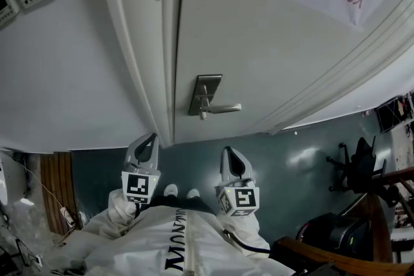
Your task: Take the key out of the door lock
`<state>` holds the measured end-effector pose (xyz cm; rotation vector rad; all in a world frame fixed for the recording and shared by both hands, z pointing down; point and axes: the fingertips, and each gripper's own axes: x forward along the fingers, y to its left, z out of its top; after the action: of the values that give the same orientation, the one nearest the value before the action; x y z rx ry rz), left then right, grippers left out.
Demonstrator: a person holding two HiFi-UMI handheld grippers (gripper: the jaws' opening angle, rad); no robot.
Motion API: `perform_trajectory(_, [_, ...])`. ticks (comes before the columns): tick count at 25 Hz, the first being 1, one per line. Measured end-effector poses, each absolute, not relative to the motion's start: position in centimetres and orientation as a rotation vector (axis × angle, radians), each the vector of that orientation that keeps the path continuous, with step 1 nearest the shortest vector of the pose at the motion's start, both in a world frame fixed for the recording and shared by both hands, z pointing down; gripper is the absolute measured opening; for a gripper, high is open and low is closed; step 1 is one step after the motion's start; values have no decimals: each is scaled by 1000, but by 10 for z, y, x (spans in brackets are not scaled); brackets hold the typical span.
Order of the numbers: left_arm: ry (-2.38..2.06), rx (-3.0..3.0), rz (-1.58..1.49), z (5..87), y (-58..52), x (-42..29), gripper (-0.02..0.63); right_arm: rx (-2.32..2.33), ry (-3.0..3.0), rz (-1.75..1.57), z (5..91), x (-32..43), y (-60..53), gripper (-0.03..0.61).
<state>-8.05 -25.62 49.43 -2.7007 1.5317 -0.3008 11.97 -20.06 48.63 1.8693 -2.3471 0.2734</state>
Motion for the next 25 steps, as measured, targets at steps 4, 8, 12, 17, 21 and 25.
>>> perform_trajectory(4, [1631,-2656,-333,499,-254,-84,0,1778,-2414,298,493,118,-217,2])
perform_trajectory(8, [1718,-2606,-350,496,-249,-81,0,1707,-2515,307,488,117,-229,2])
perform_trajectory(12, [1793,-2561,-348,493,-245,-76,0,1644,-2570,347,490,119,-235,2])
perform_trajectory(17, [1826,-2531,-348,490,-238,-65,0,1594,-2602,409,497,126,-237,2])
perform_trajectory(21, [1837,-2506,-349,485,-236,-63,0,1574,-2627,478,504,127,-243,24])
perform_trajectory(25, [1848,-2478,-358,482,-236,-66,0,1531,-2699,732,520,123,-252,66])
